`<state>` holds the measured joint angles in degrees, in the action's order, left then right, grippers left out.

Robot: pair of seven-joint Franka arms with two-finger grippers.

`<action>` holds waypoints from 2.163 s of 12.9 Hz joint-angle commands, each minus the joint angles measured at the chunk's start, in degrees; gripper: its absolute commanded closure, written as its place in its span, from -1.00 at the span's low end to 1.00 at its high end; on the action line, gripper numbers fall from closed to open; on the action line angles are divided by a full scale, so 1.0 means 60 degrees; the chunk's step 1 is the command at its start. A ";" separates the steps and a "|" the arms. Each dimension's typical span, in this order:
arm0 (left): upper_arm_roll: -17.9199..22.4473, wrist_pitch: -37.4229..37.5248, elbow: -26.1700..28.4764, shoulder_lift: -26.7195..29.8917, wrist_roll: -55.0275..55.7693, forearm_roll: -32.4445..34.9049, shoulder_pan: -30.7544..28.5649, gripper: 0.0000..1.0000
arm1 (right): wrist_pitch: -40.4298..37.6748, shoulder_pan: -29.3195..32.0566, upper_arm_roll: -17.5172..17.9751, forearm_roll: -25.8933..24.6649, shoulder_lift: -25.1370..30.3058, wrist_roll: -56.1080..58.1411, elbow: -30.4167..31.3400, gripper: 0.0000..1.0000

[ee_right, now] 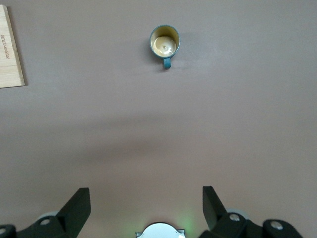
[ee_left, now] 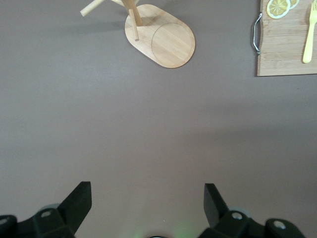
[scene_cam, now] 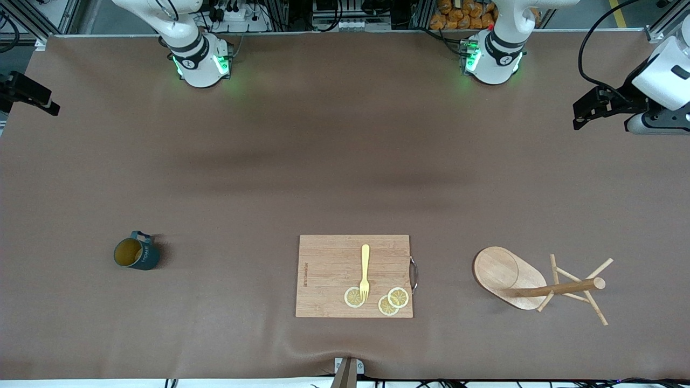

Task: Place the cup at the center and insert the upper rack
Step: 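Reach the right gripper toward the teal mug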

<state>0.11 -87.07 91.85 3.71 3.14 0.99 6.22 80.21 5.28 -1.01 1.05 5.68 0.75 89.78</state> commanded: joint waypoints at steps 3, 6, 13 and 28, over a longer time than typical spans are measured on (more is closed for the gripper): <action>0.0010 0.0287 -0.0380 -0.0061 0.0092 -0.0122 0.0032 -1.00 | -0.0024 0.0145 0.0124 0.0000 0.0093 -0.0095 0.0067 -1.00; -0.0004 0.0302 -0.0410 -0.0061 0.0106 -0.0048 0.0076 -1.00 | -0.0009 0.0174 0.0110 0.0000 0.0064 -0.0095 0.0067 -1.00; -0.0004 0.0302 -0.0381 -0.0076 0.0106 -0.0092 0.0076 -1.00 | 0.1349 0.0247 0.0110 -0.0044 -0.1573 -0.0095 0.0008 -1.00; -0.0224 0.0243 -0.0323 -0.0164 0.0150 -0.0121 0.0164 -1.00 | 0.7662 0.0013 0.0110 -0.0058 -0.7039 -0.5676 -0.0900 -1.00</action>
<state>-1.23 -86.34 90.77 3.10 3.14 0.87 6.89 123.66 4.87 -0.74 1.07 -32.71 -30.28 87.49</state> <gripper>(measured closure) 0.000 0.000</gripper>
